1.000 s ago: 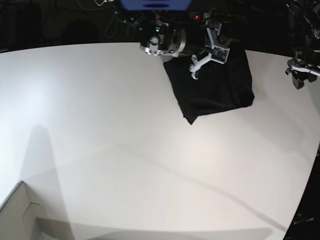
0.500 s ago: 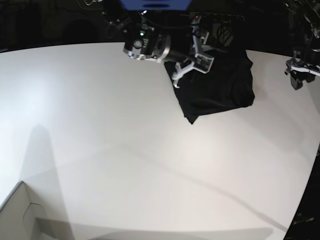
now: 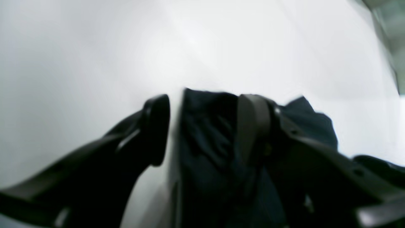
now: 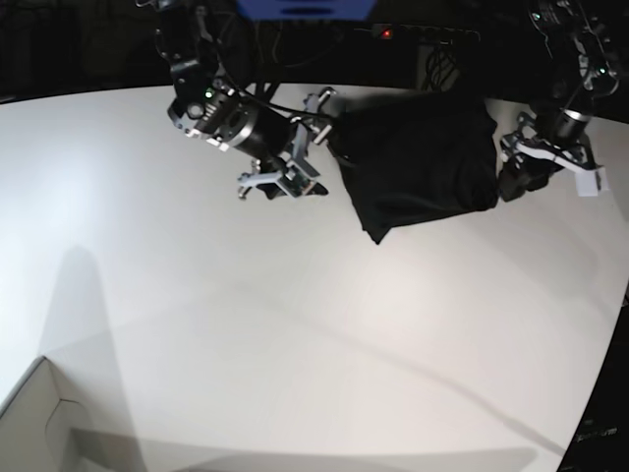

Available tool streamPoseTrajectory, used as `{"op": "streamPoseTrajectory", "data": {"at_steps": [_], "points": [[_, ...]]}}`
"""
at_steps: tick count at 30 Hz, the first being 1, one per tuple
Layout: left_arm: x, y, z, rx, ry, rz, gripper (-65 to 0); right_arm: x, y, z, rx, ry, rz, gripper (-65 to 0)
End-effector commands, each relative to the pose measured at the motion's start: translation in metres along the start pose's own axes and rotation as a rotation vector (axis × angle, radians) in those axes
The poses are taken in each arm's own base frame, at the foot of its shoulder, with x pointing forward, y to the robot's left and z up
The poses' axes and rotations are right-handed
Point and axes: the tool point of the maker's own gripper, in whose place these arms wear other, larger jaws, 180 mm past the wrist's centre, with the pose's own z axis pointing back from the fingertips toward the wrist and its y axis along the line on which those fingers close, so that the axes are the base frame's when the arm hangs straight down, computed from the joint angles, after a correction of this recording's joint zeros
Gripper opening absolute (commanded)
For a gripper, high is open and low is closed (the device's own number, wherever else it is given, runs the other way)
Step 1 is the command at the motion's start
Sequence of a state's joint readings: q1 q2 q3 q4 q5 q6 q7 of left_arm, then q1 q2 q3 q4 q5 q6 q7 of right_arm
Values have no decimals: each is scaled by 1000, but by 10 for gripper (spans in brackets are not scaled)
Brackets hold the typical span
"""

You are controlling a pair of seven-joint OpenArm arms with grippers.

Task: Layout the t-shirt on the table in an organized manner, then fold the t-shirt properly
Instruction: 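Grasp the folded bundle edge with the left gripper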

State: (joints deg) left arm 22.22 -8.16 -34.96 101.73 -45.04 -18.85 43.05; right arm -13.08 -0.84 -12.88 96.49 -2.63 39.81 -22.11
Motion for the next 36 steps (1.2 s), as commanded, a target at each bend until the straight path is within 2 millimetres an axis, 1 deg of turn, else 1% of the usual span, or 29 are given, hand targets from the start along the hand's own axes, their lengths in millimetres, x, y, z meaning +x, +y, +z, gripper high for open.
{"op": "streamPoseTrajectory", "data": {"at_steps": [1, 4, 7, 9, 10, 14, 18, 22, 24, 25, 26, 31, 32, 36], "points": [[10, -10, -1, -34, -34, -19, -317, 20, -2, 1, -1, -76, -6, -294], [8, -27, -14, -83, -17, -24, -317, 13, -3, 4, -11, -64, -21, -294], [-1, -36, -24, -104, 16, -39, -318, 11, -1, 4, -9, -57, -25, -295], [-2, -41, -30, -111, 24, -57, -319, 10, -1, 4, -9, -56, -27, -295], [-6, -43, -33, -113, 38, -64, -320, 7, 0, 5, -8, -50, -32, -295], [-18, -42, -38, -111, 72, -64, -321, 4, 1, 6, -9, -45, -39, -295], [-29, -32, -42, -93, 99, -37, -321, 4, 2, 6, -9, -43, -39, -295], [-37, -26, -43, -81, 118, -20, -322, 4, 1, 6, -9, -44, -38, -295], [-36, -26, -47, -83, 120, -16, -330, 5, 1, 6, -9, -45, -37, -295], [-36, -26, -48, -82, 121, -13, -353, 5, 1, 6, -9, -45, -37, -295], [-35, -26, -50, -84, 120, -9, -390, 5, 1, 6, -9, -45, -37, -295], [-31, -28, -50, -91, 103, -5, -619, 4, 1, 6, -9, -43, -36, -295], [-28, -28, -51, -92, 101, -8, -650, 4, 1, 6, -9, -43, -36, -295], [-27, -27, -50, -89, 99, -9, -650, 4, 1, 5, -9, -43, -36, -295]]}}
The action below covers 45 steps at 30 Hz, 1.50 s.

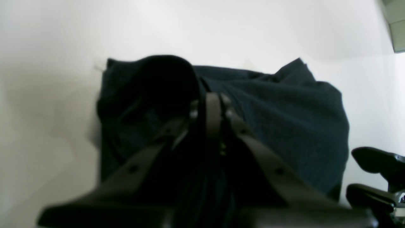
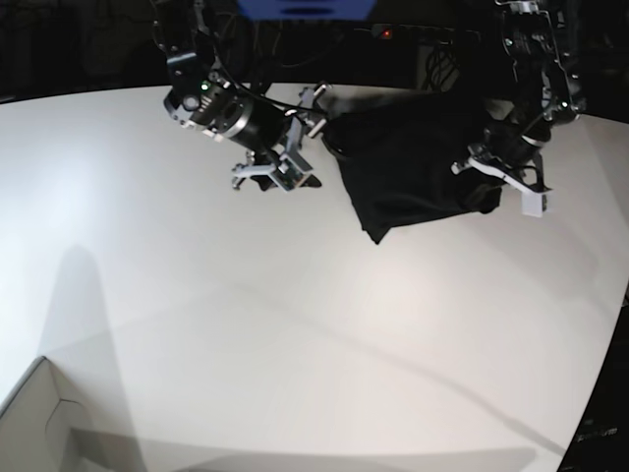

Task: Layout the t-shirt on the table in an organized manner, then fold the t-shirt properly
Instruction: 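Grasp the folded bundle edge with the left gripper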

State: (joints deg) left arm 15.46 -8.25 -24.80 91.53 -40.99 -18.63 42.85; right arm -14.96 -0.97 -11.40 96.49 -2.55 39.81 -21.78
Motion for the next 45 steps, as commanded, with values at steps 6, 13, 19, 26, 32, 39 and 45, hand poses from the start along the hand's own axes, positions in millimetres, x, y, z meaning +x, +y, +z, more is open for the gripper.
{"op": "streamPoseTrajectory", "data": {"at_steps": [6, 13, 19, 26, 32, 39, 45], "points": [[18, -6, 15, -12, -62, -45, -650, 16, 0, 0, 4, -59, -2, -295], [37, 14, 32, 50, -130, -24, -650, 16, 0, -1, 5, -57, -3, -295], [40, 21, 34, 65, -139, -15, -650, 16, 0, -1, 5, -57, -3, -295], [37, 20, 33, 62, -130, -14, -589, 16, 1, -1, 8, -58, -2, -295], [36, 23, 35, 72, -130, -11, -330, 17, 1, -1, 7, -60, 0, -295], [27, 24, 41, 80, -112, -16, -130, 17, 1, -1, 6, -61, 0, -295], [6, 28, 44, 93, -75, 17, -129, 17, 0, 0, 5, -60, 1, -295]]}}
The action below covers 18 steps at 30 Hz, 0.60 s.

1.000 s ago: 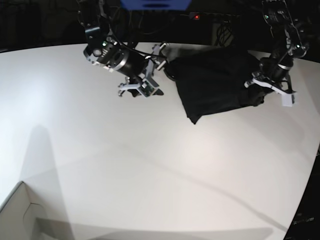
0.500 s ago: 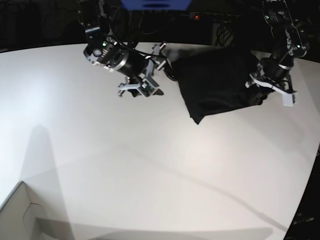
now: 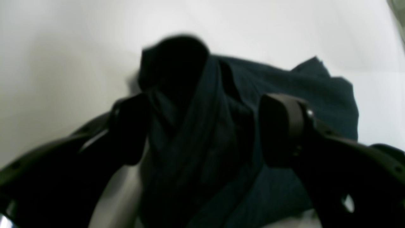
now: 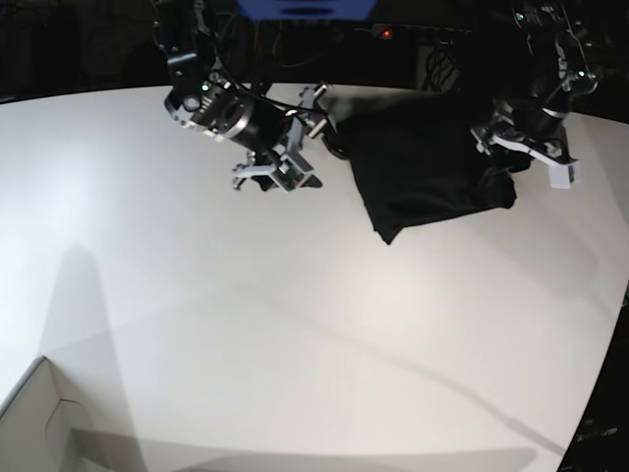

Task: Layout the t-shirt on the table in an organized manner, then fold the t-shirt properly
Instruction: 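Grasp the folded bundle edge with the left gripper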

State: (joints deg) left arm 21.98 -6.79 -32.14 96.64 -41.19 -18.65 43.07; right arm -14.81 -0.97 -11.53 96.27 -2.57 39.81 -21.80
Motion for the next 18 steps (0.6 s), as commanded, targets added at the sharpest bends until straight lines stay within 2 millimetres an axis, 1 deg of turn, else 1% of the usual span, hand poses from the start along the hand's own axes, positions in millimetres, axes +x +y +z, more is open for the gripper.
{"op": "streamPoseTrajectory", "data": {"at_steps": [1, 9, 18], "points": [[7, 1, 4, -6, -28, -8, -129, 17, 0, 1, 2, -61, 0, -295], [-10, -1, 0, -3, -4, 35, -127, 17, 0, 1, 2, -61, 0, -295], [-53, 24, -11, 40, 100, 130, -127, 15, 1, 1, 4, -59, -3, -295]]}}
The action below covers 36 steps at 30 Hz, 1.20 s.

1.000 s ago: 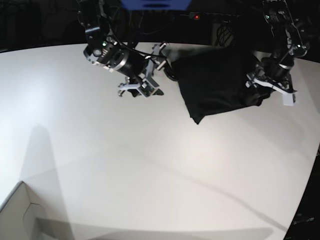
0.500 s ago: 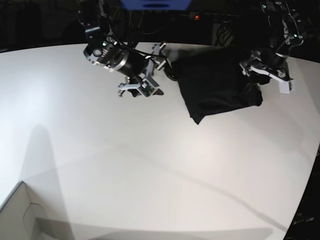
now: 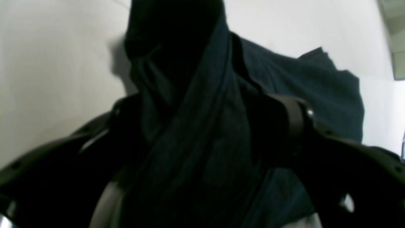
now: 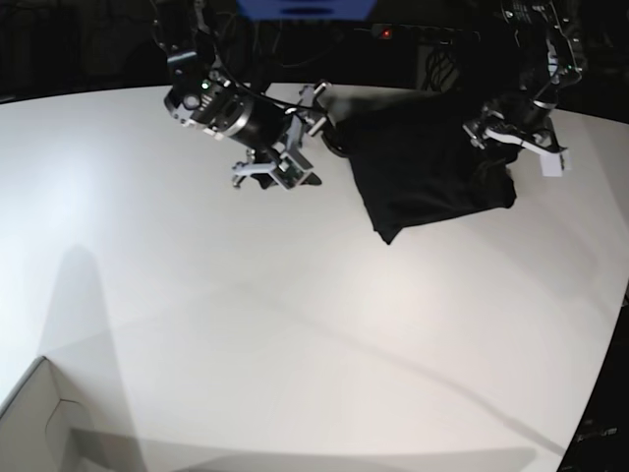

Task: Layout the t-shirt on the table in an organized manner, then fold the t-shirt properly
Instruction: 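Grasp the folded bundle edge with the left gripper, then drag the folded bundle with the left gripper toward the table center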

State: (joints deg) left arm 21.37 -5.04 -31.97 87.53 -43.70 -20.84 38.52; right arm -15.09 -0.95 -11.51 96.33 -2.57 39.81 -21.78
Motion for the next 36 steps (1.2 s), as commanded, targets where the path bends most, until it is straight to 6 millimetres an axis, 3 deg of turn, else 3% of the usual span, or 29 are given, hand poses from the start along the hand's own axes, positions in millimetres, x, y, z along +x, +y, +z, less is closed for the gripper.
{"op": "streamPoseTrajectory", "data": {"at_steps": [1, 5, 11, 15, 19, 25, 30, 36], "points": [[-25, 13, 2, 56, 102, 1, -128, 17, 0, 1, 2, -61, -1, -295], [-34, 0, -8, 18, 141, -17, -147, 17, 0, 1, 2, -61, -1, -295], [-43, -10, -13, -9, 167, -30, -304, 17, 0, 1, 1, -62, 0, -295], [-55, -9, -22, 3, 214, -59, -372, 21, -2, 3, -4, -69, 12, -295], [-65, -6, -34, 30, 268, -127, -492, 24, -9, 10, -19, -72, 45, -295], [-67, -24, -54, 9, 307, -242, -650, 14, -57, 36, -158, -55, 23, -295], [-59, -57, -72, -73, 326, -443, -649, 2, -95, 59, -279, -38, -18, -295], [-76, -115, -83, -338, 451, -911, -649, -17, -121, 86, -381, -9, -61, -295]]}}
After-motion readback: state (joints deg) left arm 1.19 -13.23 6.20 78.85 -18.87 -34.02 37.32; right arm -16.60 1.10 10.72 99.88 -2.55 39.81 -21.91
